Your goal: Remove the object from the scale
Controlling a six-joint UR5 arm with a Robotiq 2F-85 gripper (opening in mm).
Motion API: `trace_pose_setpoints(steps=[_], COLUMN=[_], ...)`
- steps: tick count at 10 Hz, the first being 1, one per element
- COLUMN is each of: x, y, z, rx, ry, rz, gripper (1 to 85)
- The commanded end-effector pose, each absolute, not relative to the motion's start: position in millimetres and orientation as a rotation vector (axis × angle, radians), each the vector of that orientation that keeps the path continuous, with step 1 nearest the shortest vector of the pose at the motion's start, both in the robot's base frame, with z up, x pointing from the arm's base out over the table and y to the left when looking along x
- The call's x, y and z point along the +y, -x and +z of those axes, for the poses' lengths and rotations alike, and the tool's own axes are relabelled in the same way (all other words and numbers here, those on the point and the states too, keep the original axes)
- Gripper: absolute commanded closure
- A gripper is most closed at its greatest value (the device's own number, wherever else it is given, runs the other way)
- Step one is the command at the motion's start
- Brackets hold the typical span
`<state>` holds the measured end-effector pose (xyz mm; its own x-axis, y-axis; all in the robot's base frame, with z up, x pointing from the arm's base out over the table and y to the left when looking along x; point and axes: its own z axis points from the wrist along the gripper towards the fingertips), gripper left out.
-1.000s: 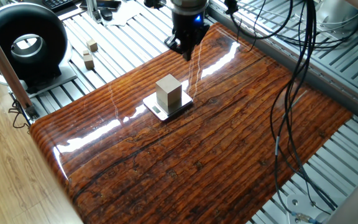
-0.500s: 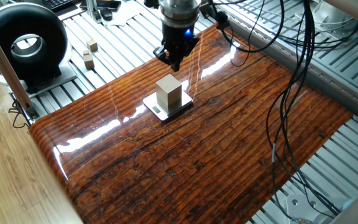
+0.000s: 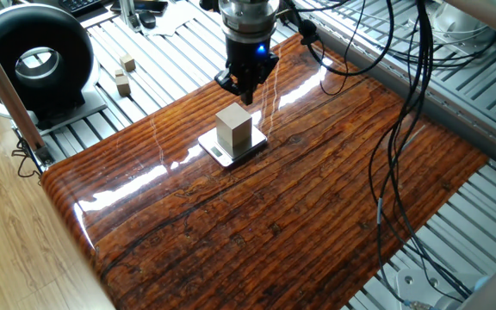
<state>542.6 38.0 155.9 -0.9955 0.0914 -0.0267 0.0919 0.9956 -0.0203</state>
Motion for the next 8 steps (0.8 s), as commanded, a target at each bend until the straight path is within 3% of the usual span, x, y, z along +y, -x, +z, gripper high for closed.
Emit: trace_pose_setpoints(steps=[1, 3, 6, 7, 8], x=[40.3, 49.9, 50.1, 61.2, 76.5], y=[-533.7, -524.5, -542.1, -561.3, -572.3], z=[156.6, 156.9, 143.7, 135.0, 129.4], rx=[3.151, 3.186, 3.165, 3.13, 3.114], ry=[-0.009, -0.033, -0.096, -0.057, -0.027], rz=[-0.02, 0.037, 0.025, 0.093, 0.181], gripper=[84.7, 84.7, 76.3, 39.3, 25.0])
